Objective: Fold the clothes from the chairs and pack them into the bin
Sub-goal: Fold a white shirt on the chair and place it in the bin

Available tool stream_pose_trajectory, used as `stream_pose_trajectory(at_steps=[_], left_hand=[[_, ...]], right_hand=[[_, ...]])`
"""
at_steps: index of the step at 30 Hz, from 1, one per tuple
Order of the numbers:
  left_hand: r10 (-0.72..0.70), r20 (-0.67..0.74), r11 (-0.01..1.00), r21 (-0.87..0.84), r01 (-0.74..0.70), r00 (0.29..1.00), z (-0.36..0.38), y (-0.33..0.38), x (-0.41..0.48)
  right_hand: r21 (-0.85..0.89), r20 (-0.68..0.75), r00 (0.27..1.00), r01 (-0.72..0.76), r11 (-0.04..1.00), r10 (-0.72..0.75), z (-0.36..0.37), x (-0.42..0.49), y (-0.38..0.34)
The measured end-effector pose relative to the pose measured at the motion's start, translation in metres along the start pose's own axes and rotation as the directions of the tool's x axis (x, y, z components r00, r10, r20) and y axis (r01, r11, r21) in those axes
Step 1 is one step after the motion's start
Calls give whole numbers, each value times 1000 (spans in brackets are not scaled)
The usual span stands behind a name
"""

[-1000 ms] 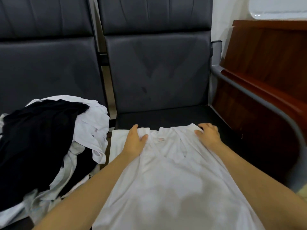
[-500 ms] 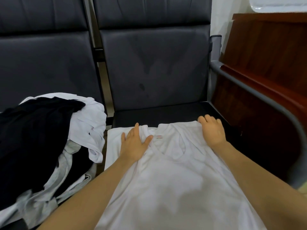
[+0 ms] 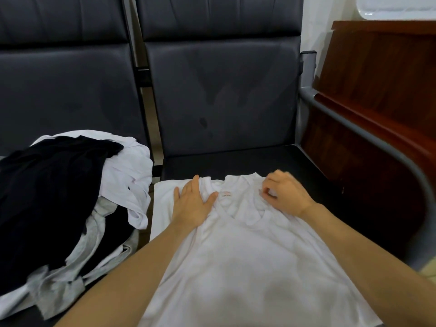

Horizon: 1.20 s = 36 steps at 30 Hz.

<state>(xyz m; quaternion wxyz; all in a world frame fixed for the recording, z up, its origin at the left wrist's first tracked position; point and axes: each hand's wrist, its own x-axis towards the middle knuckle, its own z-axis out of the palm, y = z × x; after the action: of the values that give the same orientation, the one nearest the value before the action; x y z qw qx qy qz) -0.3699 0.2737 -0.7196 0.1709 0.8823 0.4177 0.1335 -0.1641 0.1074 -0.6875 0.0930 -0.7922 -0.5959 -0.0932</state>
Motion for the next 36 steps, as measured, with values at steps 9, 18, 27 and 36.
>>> stream_pose_trajectory(at_steps=[9, 18, 27, 36], left_hand=[[2, -4, 1000, -11, -2, 1000, -1, 0, -1], [1, 2, 1000, -23, -1, 1000, -1, 0, 0], [-8, 27, 1000, -13, 9, 1000, -3, 2, -1], [2, 95, 989, -149, 12, 995, -20, 2, -6]], right_hand=[[434, 212, 899, -439, 787, 384, 9, 13, 5], [133, -87, 872, -469, 873, 482, -13, 24, 27], [-90, -211, 843, -521, 849, 495, 3, 12, 41], [-60, 356, 755, -570, 819, 551, 8, -7, -32]])
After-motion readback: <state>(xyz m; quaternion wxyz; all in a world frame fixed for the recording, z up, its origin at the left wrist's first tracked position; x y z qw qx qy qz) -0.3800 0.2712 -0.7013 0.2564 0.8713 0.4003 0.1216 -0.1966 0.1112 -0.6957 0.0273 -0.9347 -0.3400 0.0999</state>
